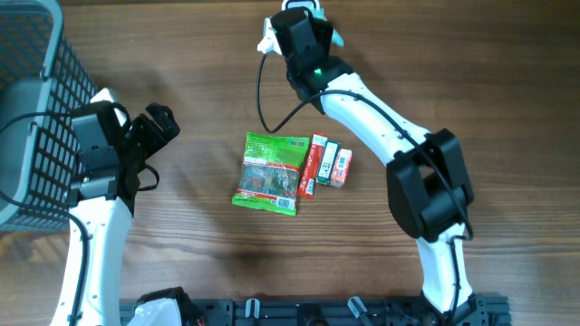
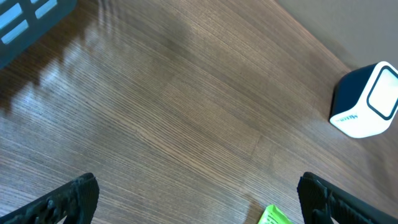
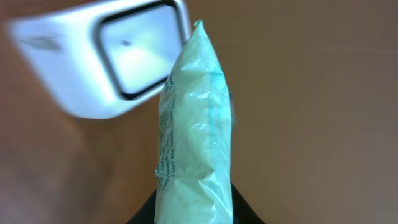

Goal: Scan the item barcode
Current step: 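Hold the wipes pack over the scanner window with the right gripper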

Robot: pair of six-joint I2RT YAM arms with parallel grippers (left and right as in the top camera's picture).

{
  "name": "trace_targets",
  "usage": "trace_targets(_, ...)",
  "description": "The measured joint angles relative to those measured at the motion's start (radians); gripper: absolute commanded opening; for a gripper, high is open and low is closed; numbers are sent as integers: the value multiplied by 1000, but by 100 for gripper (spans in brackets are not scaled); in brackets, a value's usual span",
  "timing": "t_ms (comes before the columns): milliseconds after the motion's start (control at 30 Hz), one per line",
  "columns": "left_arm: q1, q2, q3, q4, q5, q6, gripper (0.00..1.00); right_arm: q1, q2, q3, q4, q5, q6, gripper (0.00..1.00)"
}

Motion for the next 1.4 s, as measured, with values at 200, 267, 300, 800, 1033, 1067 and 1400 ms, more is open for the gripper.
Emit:
trace_targets(200, 0, 0, 0, 0, 0, 0, 100, -14, 42, 1, 212, 55, -175, 4)
trace_targets(267, 0, 0, 0, 0, 0, 0, 100, -14, 61, 1, 255, 56, -211, 4)
trace_targets(300, 0, 0, 0, 0, 0, 0, 100, -14, 70, 1, 270, 55, -222, 4)
trace_targets(800, 0, 0, 0, 0, 0, 0, 100, -16, 164, 1, 331, 8, -188, 4)
trace_targets(1033, 0, 0, 0, 0, 0, 0, 100, -21, 164, 0, 235, -37, -135, 4)
trace_targets(1067, 0, 0, 0, 0, 0, 0, 100, -23, 164, 0, 234, -40, -125, 4)
trace_targets(1400, 0, 0, 0, 0, 0, 0, 100, -63, 165, 0, 282, -42, -42, 4)
